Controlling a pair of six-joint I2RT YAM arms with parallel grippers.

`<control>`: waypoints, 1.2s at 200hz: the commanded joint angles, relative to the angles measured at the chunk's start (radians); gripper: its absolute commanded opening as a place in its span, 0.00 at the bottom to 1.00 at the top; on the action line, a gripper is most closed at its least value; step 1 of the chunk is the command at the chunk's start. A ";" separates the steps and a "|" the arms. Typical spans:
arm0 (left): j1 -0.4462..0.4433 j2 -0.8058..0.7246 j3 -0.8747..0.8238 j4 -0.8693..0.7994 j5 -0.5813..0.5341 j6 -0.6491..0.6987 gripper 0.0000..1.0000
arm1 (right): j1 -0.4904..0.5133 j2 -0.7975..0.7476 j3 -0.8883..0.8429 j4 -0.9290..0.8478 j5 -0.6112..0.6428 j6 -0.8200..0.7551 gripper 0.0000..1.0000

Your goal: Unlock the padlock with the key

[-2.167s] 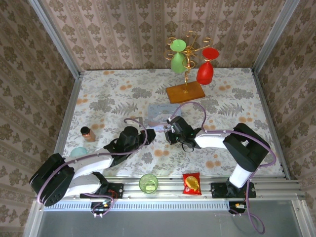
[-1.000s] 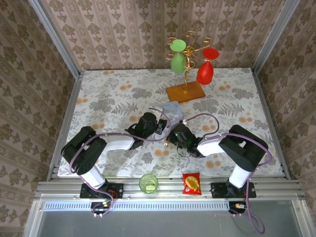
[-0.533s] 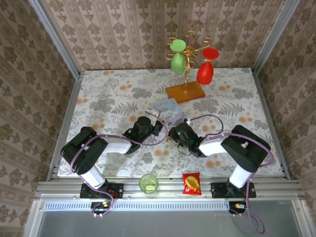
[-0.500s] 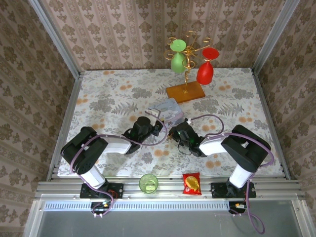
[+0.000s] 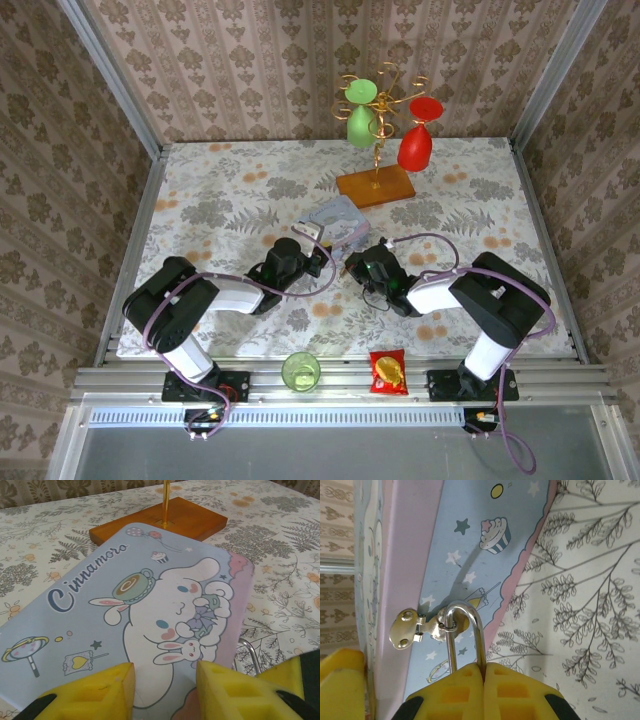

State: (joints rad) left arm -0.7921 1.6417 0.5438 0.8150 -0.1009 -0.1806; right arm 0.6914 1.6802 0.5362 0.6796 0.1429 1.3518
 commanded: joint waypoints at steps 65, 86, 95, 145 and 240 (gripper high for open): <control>0.022 0.066 -0.053 -0.217 -0.010 -0.018 0.37 | -0.051 -0.019 0.007 -0.012 0.135 -0.009 0.00; 0.022 0.055 -0.050 -0.227 -0.005 -0.015 0.37 | -0.053 0.032 -0.022 0.084 0.160 0.051 0.00; 0.022 0.056 -0.051 -0.227 -0.006 -0.014 0.37 | -0.053 0.074 -0.046 0.177 0.179 0.090 0.00; 0.024 0.055 -0.051 -0.229 0.001 -0.014 0.37 | -0.001 0.215 -0.014 0.352 0.209 0.152 0.00; 0.028 0.050 -0.055 -0.243 0.006 -0.007 0.37 | -0.069 0.185 -0.026 0.357 0.232 0.121 0.00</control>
State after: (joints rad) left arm -0.7891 1.6470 0.5453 0.8188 -0.0860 -0.1703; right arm 0.6483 1.8767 0.5198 1.0512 0.2913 1.4727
